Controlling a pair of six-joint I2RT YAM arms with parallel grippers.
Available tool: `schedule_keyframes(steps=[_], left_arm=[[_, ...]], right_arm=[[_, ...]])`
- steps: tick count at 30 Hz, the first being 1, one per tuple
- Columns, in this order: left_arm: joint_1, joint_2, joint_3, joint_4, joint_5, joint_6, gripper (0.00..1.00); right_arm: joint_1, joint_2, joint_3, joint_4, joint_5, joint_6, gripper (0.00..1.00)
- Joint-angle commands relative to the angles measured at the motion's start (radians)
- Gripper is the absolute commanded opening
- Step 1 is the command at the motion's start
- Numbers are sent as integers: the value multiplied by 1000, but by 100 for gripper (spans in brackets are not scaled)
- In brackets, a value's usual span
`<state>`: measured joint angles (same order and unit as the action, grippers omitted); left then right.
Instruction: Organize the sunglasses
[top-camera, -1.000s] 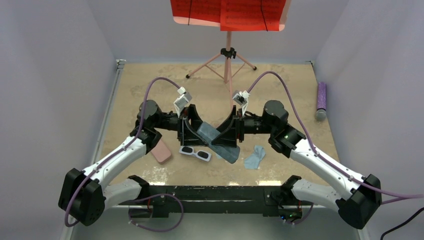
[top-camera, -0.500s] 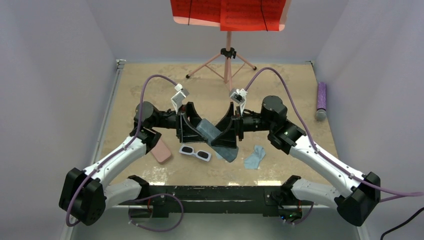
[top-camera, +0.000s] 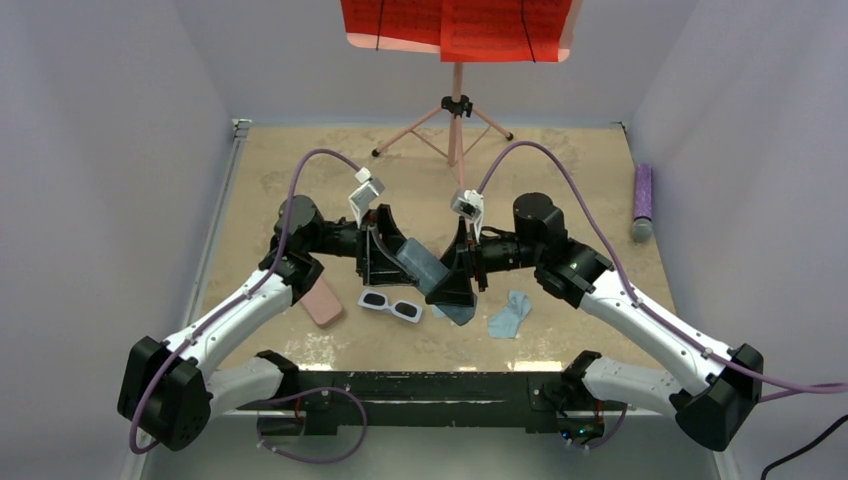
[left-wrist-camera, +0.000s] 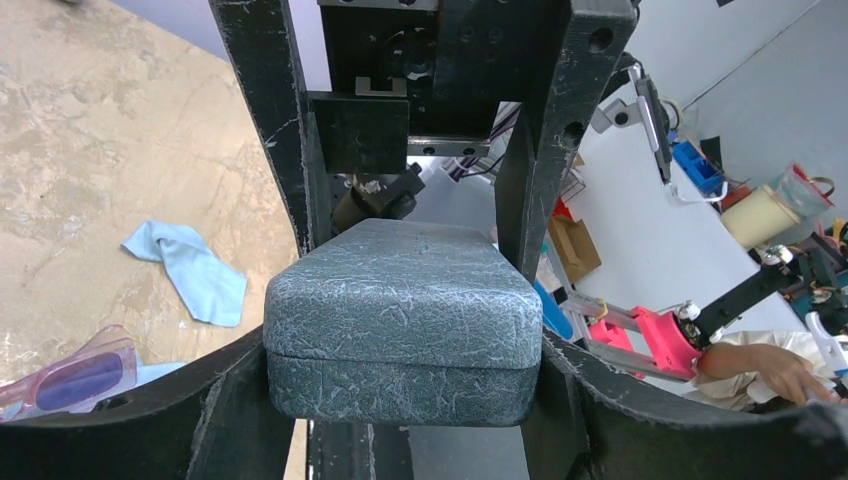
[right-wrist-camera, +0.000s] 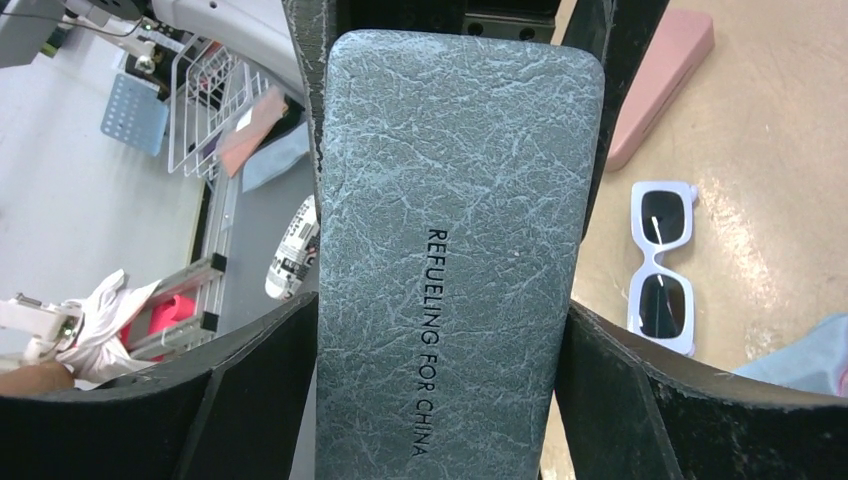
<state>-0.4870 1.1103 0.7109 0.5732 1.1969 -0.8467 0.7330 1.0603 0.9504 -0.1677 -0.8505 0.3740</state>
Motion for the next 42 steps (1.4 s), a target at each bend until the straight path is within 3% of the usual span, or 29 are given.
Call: schedule_keyframes(steps=[1,4,8,13,18,25,27,28,31,35,42], left_arm=[[1,-24,68,-107,-17,144,0],[1,-23,90,-235,-33,237,0],[1,-31,93,-253,-37,246,0],[1,-41,115,-321,-54,278,0],[1,-39,128,-419,-81,342,0],[2,5,100,-510,-50,524,0],[1,38,98,-547,-24,584,0],[2,51,92,-553,-8,600,0],[1,74,77,-556,37,639,0],[2,69,65,-673,-91,706,0],[2,76,31,-711,-272,694,0]], right_arm=[[8,-24,45,-33,-28,3,83],[8,-32,44,-34,-28,24,83],[8,-35,40,-49,-11,23,82],[8,-31,44,-85,24,1,72],[8,-35,46,-98,5,-20,70],[9,-56,9,21,-126,35,40],[8,-73,-6,68,-133,78,20],[8,-84,-15,96,-129,108,1],[8,-114,-31,153,-113,173,0],[8,-171,-55,204,-35,216,0],[-11,-214,-86,287,-5,330,0]])
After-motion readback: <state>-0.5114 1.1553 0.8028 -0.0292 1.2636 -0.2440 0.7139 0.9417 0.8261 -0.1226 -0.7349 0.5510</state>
